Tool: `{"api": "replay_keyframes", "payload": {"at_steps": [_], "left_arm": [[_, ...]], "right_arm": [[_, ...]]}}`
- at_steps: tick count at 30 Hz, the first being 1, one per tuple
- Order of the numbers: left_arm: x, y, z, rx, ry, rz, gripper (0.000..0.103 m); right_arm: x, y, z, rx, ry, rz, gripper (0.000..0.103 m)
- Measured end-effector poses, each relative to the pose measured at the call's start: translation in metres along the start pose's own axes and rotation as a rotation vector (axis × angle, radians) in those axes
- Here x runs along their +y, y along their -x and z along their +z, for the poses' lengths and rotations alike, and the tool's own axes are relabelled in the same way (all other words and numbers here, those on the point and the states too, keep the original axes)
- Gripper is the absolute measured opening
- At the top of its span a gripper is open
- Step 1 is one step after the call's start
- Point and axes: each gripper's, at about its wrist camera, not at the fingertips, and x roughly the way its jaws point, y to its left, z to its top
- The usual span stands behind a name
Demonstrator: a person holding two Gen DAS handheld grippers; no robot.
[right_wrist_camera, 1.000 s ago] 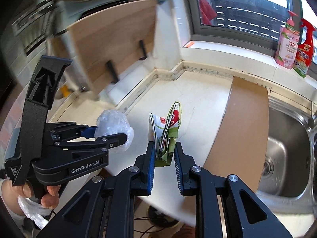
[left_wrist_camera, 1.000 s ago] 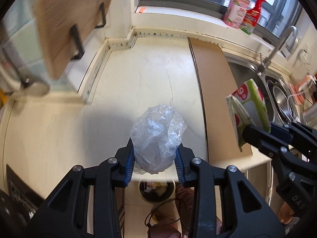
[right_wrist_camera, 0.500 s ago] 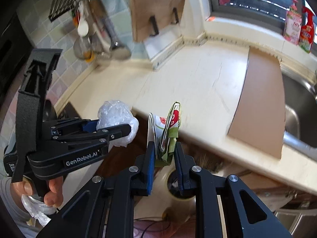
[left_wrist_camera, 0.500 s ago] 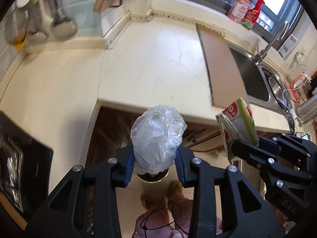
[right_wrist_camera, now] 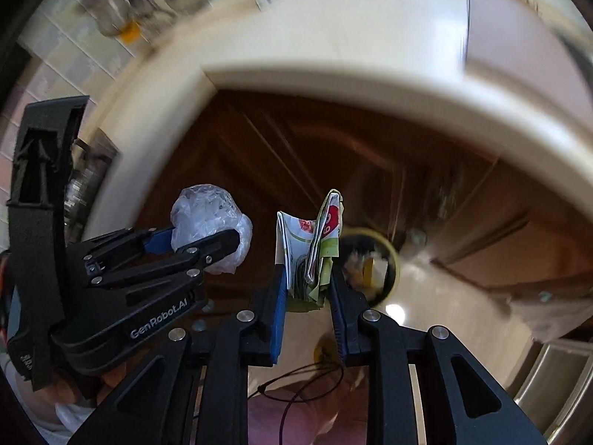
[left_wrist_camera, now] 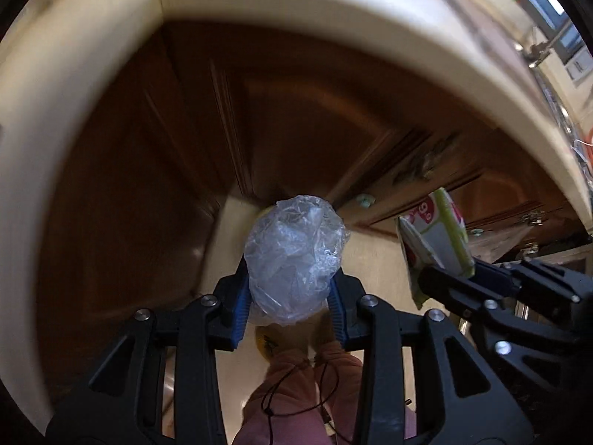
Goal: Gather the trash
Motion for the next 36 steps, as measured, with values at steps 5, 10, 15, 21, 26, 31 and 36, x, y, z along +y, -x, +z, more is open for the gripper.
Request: {"api": "replay_keyframes", "payload": {"at_steps": [5, 10, 15, 21, 26, 31, 36], "left_arm": [[0.013, -0.086, -0.022, 0.022, 0.026, 0.037, 0.034], [0.031, -0.173, -0.039, 0.030, 0.069, 0.003, 0.040], [0.047, -0.249, -0.057, 0.050, 0.086, 0.021, 0.055], [0.065, -0.309, -0.063, 0.098, 0.132, 0.007, 0.083], [0.069, -0.318, -0.054, 0.089, 0.123, 0.027, 0.087], [0.066, -0.313, -0.047, 0.091, 0.105, 0.023, 0.087], [0.062, -0.295, -0.042, 0.100, 0.079, 0.025, 0.087]], "right_arm": [[-0.031, -0.100, -0.030, 0.070, 0.025, -0.038, 0.024], [-0.056, -0.197, -0.045, 0.113, 0.059, -0.041, 0.024], [-0.083, -0.284, -0.045, 0.142, 0.102, -0.053, 0.044], [-0.107, -0.335, -0.045, 0.169, 0.118, -0.057, 0.065], [-0.118, -0.340, -0.047, 0.153, 0.107, -0.064, 0.066], [-0.121, -0.333, -0.048, 0.134, 0.083, -0.069, 0.066], [-0.117, -0.316, -0.047, 0.116, 0.068, -0.074, 0.066]]}}
